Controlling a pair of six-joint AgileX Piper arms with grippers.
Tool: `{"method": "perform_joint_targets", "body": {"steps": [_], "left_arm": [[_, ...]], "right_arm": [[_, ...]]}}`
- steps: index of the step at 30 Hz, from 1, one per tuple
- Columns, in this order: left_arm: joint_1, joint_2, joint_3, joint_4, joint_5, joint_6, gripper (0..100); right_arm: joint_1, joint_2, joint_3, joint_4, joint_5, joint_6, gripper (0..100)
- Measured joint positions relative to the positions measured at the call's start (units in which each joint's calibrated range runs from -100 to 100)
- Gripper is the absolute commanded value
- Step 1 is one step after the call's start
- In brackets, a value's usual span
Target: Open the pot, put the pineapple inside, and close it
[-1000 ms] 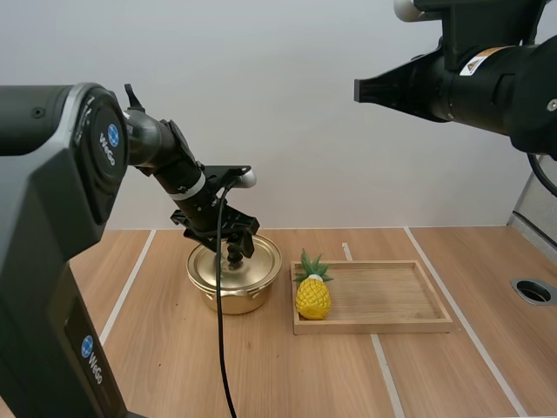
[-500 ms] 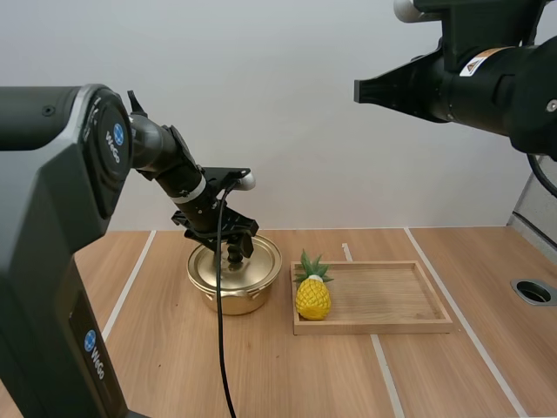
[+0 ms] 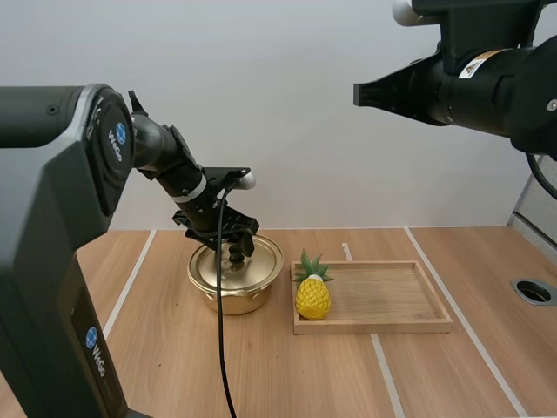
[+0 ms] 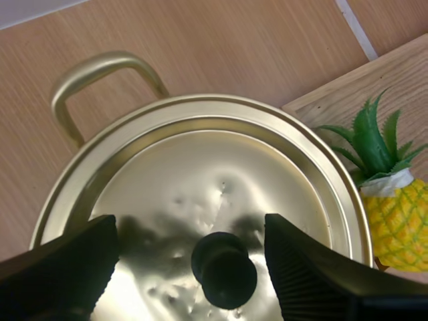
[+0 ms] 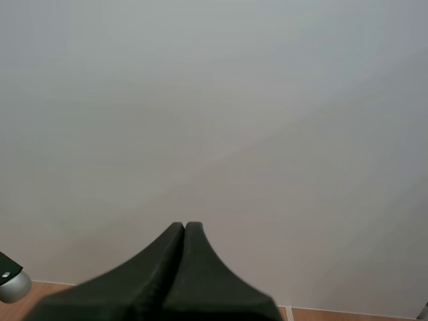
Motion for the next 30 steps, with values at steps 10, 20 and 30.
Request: {"method": "perform_joint_targets", "body": {"steps": [10,20,30], "left_arm": [[0.0,-0.73,0.76,-0.12,7.14,-1.31,100],[0.0,-1.68,0.76,0.0,6.84,-1.31,100],[0.0,-1.68,0.76,-3.71,7.39,0.93,100]], "right_arm": [[0.0,0.0,0.0,0.0,0.0,0.0,0],[0.0,0.0,0.0,0.0,0.0,0.0,0],[0.0,0.0,0.0,0.0,0.0,0.0,0]]}}
